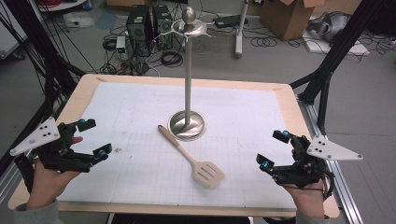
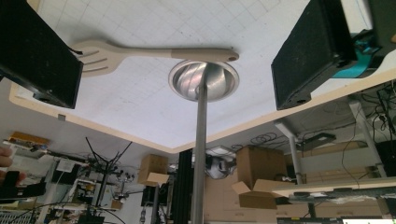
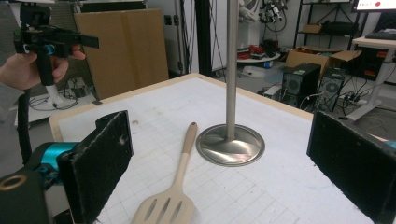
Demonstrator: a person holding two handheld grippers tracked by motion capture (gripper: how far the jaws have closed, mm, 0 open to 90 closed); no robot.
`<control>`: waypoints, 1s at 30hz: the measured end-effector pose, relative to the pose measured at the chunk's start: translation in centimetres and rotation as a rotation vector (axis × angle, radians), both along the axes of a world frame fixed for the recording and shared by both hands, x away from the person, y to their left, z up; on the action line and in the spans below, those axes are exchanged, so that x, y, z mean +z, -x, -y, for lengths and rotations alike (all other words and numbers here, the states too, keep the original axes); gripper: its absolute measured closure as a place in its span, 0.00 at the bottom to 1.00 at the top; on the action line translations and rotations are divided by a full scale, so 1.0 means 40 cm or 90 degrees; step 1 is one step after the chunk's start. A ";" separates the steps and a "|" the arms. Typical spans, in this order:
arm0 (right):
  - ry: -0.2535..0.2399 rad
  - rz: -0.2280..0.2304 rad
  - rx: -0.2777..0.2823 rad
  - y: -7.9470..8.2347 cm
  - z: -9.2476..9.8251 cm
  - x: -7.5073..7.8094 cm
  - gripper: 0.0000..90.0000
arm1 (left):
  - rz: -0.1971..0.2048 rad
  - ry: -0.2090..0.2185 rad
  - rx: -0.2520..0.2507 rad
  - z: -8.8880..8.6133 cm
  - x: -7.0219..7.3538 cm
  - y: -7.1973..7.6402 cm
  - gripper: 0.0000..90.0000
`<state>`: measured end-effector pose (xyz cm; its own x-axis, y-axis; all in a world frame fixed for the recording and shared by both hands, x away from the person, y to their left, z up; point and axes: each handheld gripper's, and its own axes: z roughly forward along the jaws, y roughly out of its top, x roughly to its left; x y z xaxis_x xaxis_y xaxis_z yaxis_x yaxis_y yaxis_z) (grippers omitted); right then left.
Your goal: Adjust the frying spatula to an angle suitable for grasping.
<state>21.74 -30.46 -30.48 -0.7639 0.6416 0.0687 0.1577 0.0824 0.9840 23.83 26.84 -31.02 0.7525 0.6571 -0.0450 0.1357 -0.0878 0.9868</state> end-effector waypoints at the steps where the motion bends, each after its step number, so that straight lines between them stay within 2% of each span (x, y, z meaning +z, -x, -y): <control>1: -0.001 -0.001 0.000 0.000 0.001 -0.001 0.07 | -0.002 0.000 0.002 -0.001 -0.001 -0.001 0.03; 10: 0.003 -0.008 -0.007 0.005 0.006 -0.003 0.07 | -0.015 0.011 0.012 -0.004 -0.010 -0.011 0.03; 11: 0.001 -0.007 -0.008 0.005 0.007 -0.003 0.07 | -0.028 0.018 0.006 -0.002 -0.013 -0.016 0.03; 14: 0.000 -0.010 -0.010 0.008 0.009 -0.003 0.07 | -0.031 0.019 0.018 0.003 -0.017 -0.023 0.03; 15: 0.000 -0.012 -0.011 0.009 0.010 -0.004 0.07 | -0.031 0.019 0.018 0.003 -0.017 -0.023 0.03; 16: 0.002 -0.008 -0.012 0.009 0.012 -0.004 0.07 | -0.039 0.025 0.005 0.008 -0.020 -0.028 0.03; 18: -0.001 -0.009 -0.016 0.012 0.015 -0.004 0.07 | -0.036 0.024 0.005 0.012 -0.022 -0.029 0.03; 21: -0.004 -0.013 -0.018 0.016 0.018 -0.005 0.07 | -0.030 0.012 -0.004 0.023 -0.024 -0.034 0.03; 22: -0.002 -0.010 -0.018 0.017 0.021 -0.006 0.07 | -0.005 -0.023 0.008 0.033 -0.028 -0.035 0.03; 29: 0.002 -0.010 -0.012 0.029 0.021 -0.006 0.07 | -0.021 -0.049 -0.010 0.060 -0.038 -0.049 0.03; 30: 0.004 -0.007 -0.012 0.031 0.022 -0.005 0.07 | -0.021 -0.049 -0.016 0.068 -0.040 -0.048 0.09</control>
